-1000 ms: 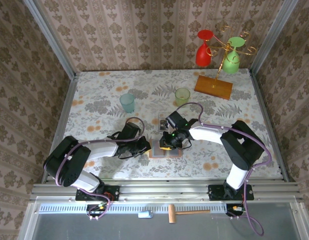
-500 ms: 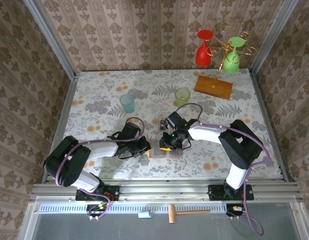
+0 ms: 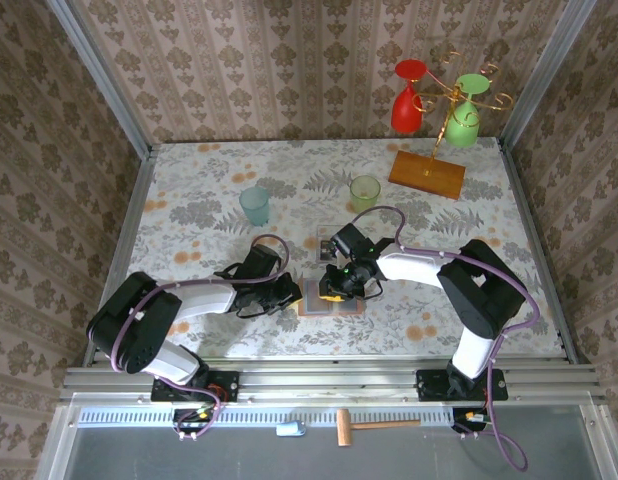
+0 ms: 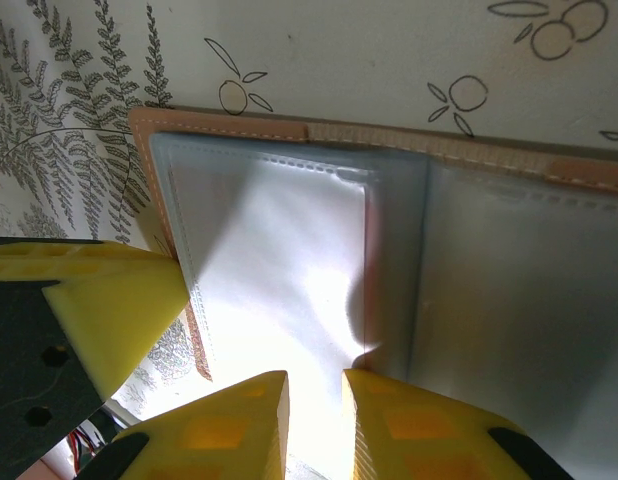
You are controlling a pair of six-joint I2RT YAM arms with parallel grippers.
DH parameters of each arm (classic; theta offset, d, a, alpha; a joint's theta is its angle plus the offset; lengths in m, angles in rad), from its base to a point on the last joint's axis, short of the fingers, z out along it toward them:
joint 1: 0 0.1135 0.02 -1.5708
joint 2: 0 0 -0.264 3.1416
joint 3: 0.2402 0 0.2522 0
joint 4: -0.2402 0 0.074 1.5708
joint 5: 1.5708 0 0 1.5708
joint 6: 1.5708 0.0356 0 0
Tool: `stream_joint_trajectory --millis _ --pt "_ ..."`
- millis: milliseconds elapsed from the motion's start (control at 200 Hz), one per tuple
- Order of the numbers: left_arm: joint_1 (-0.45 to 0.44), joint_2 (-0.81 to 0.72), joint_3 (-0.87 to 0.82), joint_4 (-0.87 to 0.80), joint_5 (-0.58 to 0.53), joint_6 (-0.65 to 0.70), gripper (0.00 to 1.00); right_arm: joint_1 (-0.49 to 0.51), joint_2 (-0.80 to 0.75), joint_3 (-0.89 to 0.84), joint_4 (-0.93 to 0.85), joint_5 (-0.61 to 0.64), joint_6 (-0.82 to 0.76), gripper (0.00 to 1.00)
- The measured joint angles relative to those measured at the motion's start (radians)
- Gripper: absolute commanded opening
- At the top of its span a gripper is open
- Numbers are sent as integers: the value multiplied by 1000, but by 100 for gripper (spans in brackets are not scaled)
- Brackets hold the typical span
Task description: Take the credit cards out of the card holder
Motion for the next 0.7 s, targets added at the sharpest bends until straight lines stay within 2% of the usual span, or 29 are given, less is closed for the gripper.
stream_joint_trajectory --millis 700 --pt "4 5 18 -34 5 15 8 -3 -27 -25 -6 23 -4 21"
